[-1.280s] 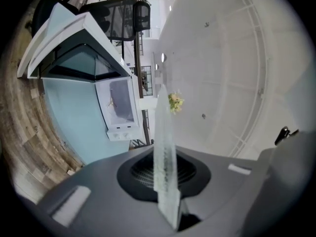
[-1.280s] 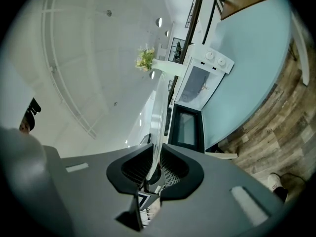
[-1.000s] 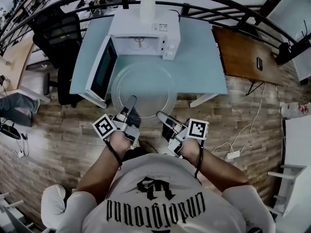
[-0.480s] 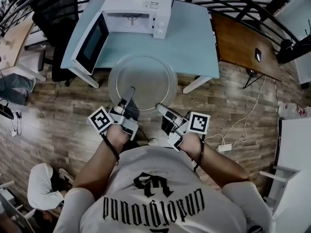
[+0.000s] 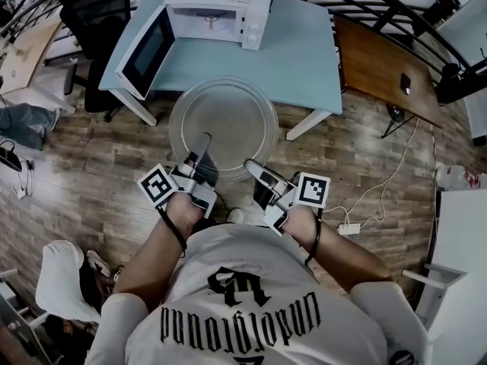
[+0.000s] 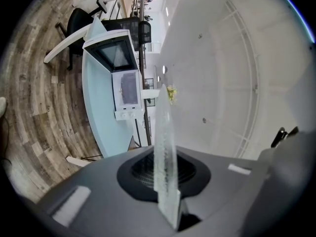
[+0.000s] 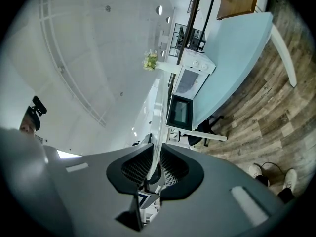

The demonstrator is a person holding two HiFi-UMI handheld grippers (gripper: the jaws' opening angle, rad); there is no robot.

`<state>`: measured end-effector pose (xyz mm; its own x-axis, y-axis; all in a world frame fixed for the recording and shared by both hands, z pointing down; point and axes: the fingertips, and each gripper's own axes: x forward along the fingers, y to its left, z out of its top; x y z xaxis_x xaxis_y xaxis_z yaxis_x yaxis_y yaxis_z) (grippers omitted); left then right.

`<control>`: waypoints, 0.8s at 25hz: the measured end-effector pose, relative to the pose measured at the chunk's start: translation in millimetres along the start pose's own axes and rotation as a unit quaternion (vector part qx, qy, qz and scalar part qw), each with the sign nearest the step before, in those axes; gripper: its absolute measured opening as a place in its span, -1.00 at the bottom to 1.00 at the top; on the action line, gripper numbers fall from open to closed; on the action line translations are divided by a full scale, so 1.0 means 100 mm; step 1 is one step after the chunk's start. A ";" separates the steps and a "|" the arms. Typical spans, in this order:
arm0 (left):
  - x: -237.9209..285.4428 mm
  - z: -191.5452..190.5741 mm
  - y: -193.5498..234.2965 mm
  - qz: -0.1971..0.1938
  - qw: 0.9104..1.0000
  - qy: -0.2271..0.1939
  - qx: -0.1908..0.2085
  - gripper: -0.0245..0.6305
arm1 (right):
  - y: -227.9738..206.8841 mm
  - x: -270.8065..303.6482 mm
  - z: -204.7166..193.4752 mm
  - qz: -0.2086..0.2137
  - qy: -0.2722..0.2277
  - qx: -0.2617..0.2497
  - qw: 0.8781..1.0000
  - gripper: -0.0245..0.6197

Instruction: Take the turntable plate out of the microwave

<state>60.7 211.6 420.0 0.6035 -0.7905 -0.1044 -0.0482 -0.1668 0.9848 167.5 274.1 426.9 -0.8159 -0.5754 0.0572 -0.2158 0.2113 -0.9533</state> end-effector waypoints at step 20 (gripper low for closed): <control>-0.31 -0.02 -0.14 -0.002 1.000 -0.003 0.008 -0.70 | 0.18 -0.01 -0.27 0.014 0.002 0.002 1.000 -0.78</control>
<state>44.1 239.1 409.5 0.5988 -0.7935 -0.1087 -0.0595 -0.1794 0.9820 150.1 300.3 417.7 -0.8239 -0.5659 0.0312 -0.1906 0.2249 -0.9556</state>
